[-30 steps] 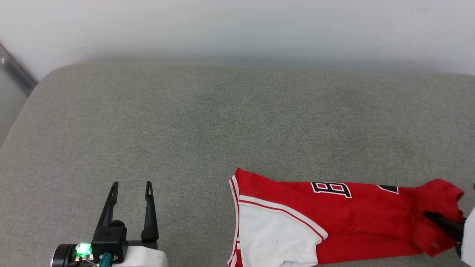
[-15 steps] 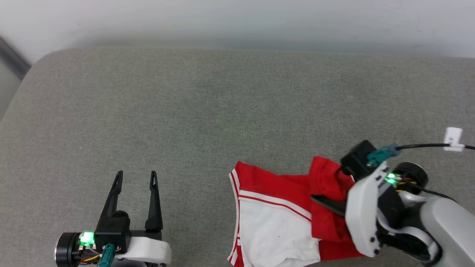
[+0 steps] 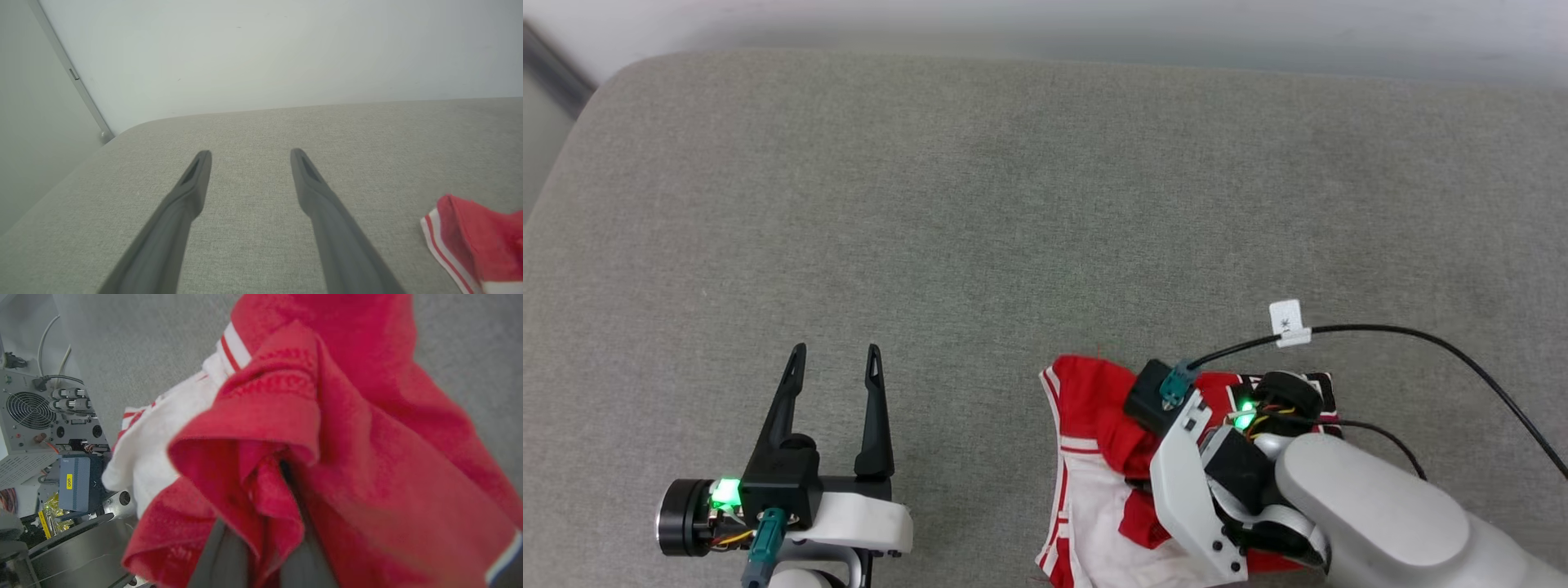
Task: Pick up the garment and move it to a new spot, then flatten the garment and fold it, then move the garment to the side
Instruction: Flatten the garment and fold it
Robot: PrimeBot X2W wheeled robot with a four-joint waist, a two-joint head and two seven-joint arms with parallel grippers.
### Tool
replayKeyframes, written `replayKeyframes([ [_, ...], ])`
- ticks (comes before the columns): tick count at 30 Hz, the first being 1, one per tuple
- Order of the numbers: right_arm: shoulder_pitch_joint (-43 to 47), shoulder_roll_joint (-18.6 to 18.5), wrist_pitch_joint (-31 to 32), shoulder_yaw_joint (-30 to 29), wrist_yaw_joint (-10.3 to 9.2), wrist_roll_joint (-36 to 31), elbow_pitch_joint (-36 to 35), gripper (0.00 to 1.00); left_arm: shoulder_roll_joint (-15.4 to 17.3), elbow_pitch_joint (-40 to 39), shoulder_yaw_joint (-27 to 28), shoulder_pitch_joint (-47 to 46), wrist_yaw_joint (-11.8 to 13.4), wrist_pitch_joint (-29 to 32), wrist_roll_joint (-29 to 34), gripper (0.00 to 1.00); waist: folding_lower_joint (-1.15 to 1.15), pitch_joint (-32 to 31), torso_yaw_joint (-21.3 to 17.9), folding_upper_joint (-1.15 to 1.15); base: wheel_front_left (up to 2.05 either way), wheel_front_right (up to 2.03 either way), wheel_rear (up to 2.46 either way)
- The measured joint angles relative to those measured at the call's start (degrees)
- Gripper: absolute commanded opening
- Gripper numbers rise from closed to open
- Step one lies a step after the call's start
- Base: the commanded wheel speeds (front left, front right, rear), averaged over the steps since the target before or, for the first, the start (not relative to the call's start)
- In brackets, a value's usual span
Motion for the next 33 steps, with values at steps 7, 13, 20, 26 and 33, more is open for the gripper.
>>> replayKeyframes([
  [7,-1.57,0.20,-7.93,5.08,0.05,-0.12,3.72,1.00,-0.26,0.76,0.60,0.11,-0.08,0.00,0.07,1.00,0.00,-1.09,-0.32,0.00,0.00,0.00,0.00],
  [13,-2.29,-4.32,-17.16,2.38,0.01,-3.31,-2.18,1.00,-0.32,0.83,1.43,1.60,-0.27,-0.01,0.14,1.00,0.00,-3.97,-1.45,0.00,0.00,0.00,0.00],
  [20,3.16,-6.14,-31.40,-17.26,0.02,-11.54,-6.38,1.00,-0.38,0.58,2.32,3.88,-0.34,-0.01,0.27,1.00,0.00,-6.89,-4.05,0.00,0.00,0.00,0.00],
  [26,13.19,-1.19,-43.23,-36.21,0.01,-23.73,-6.47,1.00,-0.43,0.29,2.35,4.88,-0.48,0.00,0.51,1.00,-0.01,-8.62,-6.12,0.00,0.00,0.00,0.00],
  [33,24.49,6.89,-50.47,-52.22,0.00,-32.81,-7.44,1.00,-0.48,-0.04,2.37,5.76,-0.71,0.00,0.56,1.00,-0.01,-9.80,-7.17,0.00,0.00,0.00,0.00],
])
